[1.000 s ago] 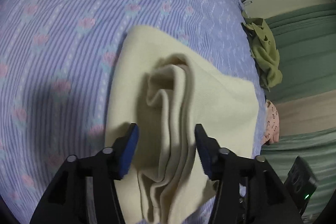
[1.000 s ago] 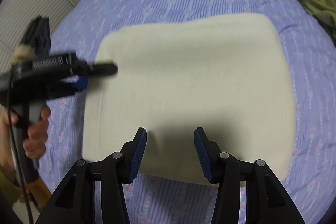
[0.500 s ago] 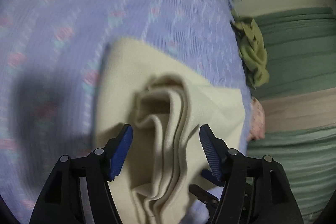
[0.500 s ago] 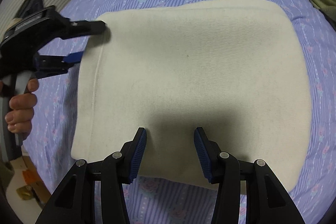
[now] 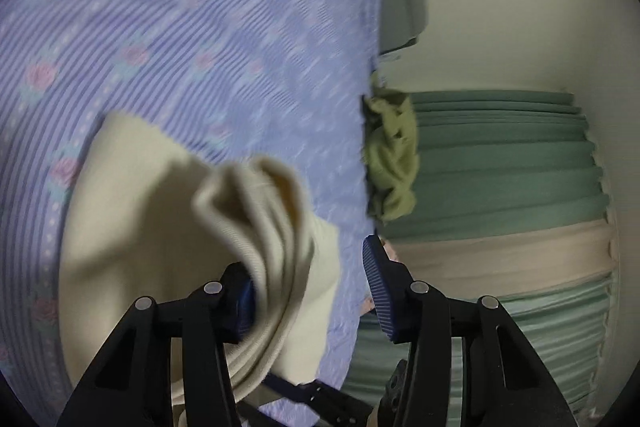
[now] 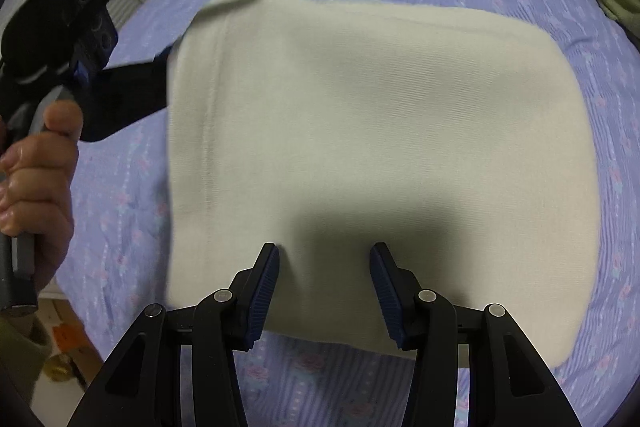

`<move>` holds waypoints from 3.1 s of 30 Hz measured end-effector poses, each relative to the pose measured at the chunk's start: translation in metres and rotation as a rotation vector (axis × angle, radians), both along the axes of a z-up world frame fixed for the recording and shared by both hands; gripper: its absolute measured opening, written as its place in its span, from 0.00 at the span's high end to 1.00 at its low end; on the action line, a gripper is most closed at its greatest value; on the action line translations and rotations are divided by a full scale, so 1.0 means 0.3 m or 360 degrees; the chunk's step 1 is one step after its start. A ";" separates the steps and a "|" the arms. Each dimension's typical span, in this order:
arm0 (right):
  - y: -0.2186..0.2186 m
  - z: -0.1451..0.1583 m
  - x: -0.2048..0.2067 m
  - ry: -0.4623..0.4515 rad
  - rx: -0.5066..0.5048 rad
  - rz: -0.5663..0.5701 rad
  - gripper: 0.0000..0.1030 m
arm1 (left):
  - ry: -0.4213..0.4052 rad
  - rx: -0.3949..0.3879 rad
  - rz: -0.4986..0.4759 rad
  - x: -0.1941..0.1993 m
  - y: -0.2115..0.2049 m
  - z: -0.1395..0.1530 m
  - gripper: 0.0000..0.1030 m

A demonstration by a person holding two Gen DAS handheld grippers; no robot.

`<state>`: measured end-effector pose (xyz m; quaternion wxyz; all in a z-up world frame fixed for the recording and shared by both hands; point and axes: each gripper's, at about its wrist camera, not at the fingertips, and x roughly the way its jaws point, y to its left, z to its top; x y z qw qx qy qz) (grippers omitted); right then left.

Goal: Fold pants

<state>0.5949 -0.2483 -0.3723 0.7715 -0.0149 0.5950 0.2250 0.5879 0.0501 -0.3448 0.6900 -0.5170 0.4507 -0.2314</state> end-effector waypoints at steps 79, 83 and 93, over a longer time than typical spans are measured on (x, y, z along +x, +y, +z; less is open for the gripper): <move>-0.422 0.202 -0.120 -0.0451 -0.0259 -0.0233 0.37 | 0.0309 0.1502 -0.0131 -0.400 -0.312 0.048 0.27; -0.447 0.257 -0.114 -0.0589 -0.0256 -0.0301 0.13 | 0.0149 0.1543 -0.0002 -0.403 -0.310 0.134 0.05; -0.483 0.095 0.105 -0.0439 -0.0067 -0.0514 0.10 | 0.0172 0.1234 0.0001 -0.203 -0.264 -0.028 0.04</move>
